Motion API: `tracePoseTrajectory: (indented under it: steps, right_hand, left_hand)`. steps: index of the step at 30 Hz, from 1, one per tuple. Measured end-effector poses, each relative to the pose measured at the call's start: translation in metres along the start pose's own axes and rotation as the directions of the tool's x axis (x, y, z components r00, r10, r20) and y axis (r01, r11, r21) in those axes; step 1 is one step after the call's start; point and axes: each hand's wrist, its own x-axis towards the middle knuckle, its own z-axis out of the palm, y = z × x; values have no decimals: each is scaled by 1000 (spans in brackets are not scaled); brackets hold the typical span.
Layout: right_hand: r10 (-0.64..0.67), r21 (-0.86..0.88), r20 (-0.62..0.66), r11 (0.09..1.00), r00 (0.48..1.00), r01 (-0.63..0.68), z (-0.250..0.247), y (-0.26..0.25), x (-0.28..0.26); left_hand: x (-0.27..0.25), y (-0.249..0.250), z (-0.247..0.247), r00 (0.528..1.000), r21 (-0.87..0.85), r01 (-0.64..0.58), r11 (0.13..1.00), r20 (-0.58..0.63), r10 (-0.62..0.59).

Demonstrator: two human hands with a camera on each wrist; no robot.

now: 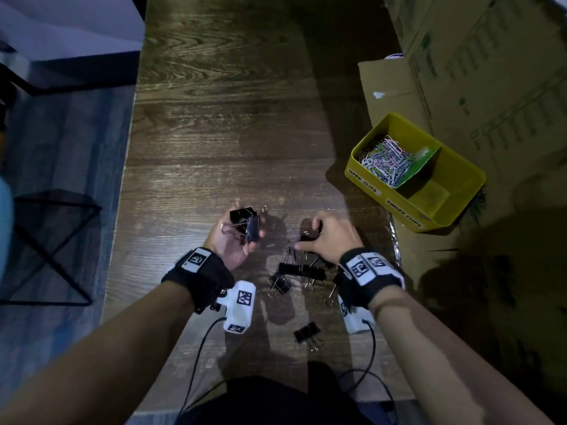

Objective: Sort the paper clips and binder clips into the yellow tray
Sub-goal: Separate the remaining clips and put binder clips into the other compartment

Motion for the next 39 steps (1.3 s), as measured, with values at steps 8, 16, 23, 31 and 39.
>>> tracePoseTrajectory:
  steps: [8, 16, 23, 31, 39]
  right_hand:
    - [-93, -218, -22, 972, 995, 86, 14, -10, 4]
    - [177, 591, -204, 807, 963, -23, -38, 12, -2]
    - [405, 914, -320, 369, 856, 167, -117, 59, -21]
    - [540, 770, -400, 636, 741, -48, -149, 99, -11]
    - [440, 552, -417, 818, 795, -163, -154, 99, -15]
  left_hand:
    - [-9, 7, 2, 993, 33, 110, 993, 30, -111]
    - [4, 19, 34, 988, 243, 121, 962, 67, -141]
    - [37, 16, 157, 942, 387, 86, 918, 269, -202]
    - [70, -32, 281, 964, 547, 74, 834, 174, -200]
    - [85, -47, 295, 978, 780, -161, 604, 210, -12]
